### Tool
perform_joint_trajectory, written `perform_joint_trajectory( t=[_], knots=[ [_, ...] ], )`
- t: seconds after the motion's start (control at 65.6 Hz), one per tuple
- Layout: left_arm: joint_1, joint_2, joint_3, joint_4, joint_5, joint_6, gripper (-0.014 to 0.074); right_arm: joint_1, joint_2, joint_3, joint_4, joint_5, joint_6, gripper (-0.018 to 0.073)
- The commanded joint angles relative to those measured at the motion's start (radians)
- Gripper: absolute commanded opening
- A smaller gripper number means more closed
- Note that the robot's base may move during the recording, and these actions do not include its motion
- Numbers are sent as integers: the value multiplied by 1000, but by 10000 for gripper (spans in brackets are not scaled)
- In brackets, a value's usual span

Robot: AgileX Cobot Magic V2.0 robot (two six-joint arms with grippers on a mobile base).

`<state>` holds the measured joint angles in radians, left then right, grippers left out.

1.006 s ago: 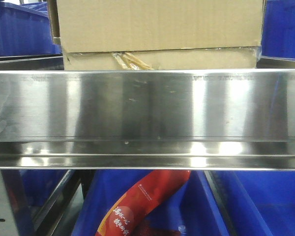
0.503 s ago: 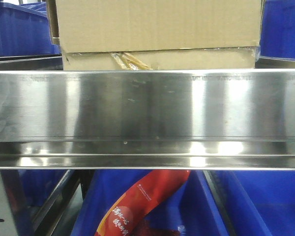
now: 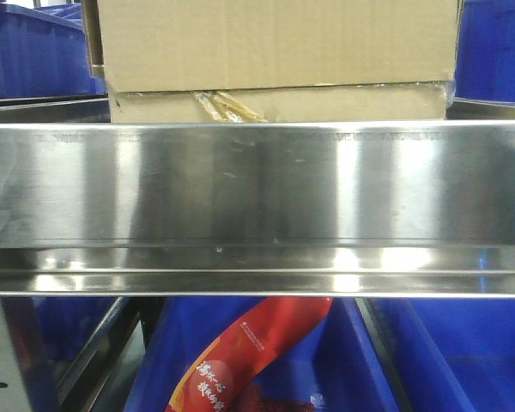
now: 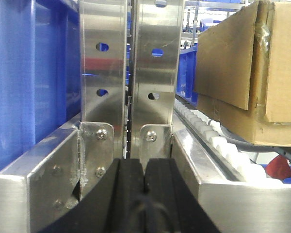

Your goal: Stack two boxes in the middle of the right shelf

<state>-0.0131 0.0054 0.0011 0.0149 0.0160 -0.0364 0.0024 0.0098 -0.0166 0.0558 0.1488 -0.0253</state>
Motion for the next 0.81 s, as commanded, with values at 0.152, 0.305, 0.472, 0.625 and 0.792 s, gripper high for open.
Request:
perform_joint_trajectory(
  t=[0.152,0.305,0.472,0.625,0.792],
  knots=[
    [0,-5,-1,-6,-27,0,-111,-8,-10,17,-6,-52,4,-154],
    [0,-5,-1,-6,-31,0,-111,-8,-10,17,-6,-68,4,-154],
    [0,-5,-1,-6,-31,0,-111,-8,-10,17,-6,-68,4,-154],
    [0,-5,-1,-6,-31,0,-111,-8,-10,17,-6,-68,4,-154],
    [0,-5,-1,-6,-31,0,-111,-8,-10,17,-6,-68,4,-154]
  ],
)
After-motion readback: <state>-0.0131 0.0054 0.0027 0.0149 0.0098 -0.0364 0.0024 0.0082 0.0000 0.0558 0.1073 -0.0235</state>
